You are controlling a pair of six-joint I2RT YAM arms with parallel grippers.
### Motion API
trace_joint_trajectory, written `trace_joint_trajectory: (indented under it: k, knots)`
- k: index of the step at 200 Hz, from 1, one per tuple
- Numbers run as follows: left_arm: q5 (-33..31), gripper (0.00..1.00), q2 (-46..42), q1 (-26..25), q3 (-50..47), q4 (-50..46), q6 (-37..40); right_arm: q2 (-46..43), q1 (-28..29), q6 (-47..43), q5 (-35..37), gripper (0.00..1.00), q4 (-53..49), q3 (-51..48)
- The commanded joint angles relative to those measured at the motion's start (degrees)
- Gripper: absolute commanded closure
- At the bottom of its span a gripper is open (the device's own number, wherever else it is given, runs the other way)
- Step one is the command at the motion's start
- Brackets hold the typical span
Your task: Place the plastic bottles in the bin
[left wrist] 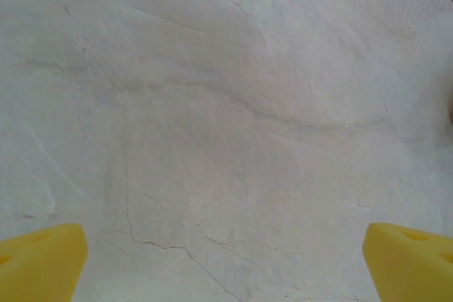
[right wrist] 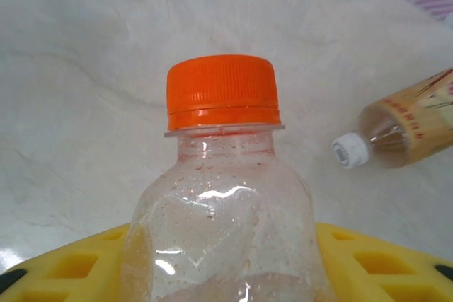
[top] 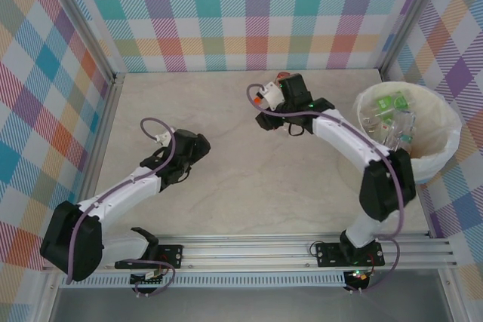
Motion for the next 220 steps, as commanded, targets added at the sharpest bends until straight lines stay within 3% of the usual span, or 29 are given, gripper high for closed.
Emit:
trace_joint_trajectory:
  k: [1, 42, 87, 169, 220]
  knots:
    - [1.3, 0.0, 0.9, 0.6, 1.3, 3.8, 1.3, -8.4, 0.0, 3.4, -1.8, 0.53, 5.0, -3.7]
    - [1.3, 0.0, 1.8, 0.6, 0.6, 6.7, 1.8, -22.0, -3.8, 5.8, -1.9, 0.53, 4.0, -5.3]
    - [0.6, 0.0, 1.8, 0.7, -0.6, 8.3, 1.6, -31.5, -13.4, 11.0, -2.3, 0.53, 1.2, -3.0]
    - [1.4, 0.0, 4.0, 1.1, -0.4, 9.2, 1.8, -34.0, -34.4, 7.3, 18.6, 0.5, -7.1, 2.9]
    - [2.0, 0.0, 5.1, 1.3, 0.9, 9.1, 2.6, -33.8, -40.4, 1.6, 33.9, 0.49, 2.6, -5.7]
